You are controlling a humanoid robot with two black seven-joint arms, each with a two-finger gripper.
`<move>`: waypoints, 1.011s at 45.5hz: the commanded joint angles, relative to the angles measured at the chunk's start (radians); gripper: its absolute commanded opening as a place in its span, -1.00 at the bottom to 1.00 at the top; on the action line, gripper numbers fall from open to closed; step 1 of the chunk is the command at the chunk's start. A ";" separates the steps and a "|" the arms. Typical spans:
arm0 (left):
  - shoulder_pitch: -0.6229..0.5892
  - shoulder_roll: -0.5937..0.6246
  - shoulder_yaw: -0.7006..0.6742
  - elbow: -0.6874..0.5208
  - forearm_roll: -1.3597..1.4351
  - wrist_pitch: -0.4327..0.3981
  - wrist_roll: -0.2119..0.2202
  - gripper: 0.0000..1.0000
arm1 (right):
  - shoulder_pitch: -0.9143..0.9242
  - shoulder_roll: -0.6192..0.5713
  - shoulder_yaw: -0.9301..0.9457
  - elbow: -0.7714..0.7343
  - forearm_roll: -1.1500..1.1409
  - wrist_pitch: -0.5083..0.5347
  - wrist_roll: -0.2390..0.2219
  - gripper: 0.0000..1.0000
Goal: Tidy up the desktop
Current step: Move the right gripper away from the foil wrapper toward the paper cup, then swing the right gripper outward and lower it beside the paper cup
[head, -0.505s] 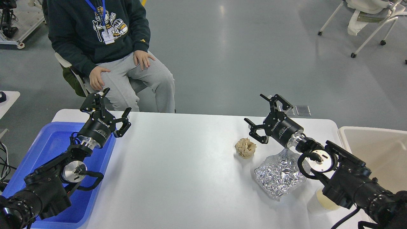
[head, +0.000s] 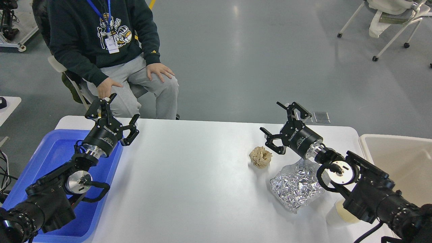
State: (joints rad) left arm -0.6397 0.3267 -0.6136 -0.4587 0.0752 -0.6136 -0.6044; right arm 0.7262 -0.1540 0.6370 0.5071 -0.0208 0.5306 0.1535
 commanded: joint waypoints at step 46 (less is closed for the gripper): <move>0.000 0.000 0.000 0.000 0.000 0.000 0.000 1.00 | 0.001 -0.634 -0.220 0.657 -0.137 -0.175 -0.011 1.00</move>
State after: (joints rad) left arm -0.6397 0.3267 -0.6136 -0.4588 0.0751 -0.6136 -0.6044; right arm 0.7228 -0.5651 0.4799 0.8916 -0.0728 0.4468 0.1455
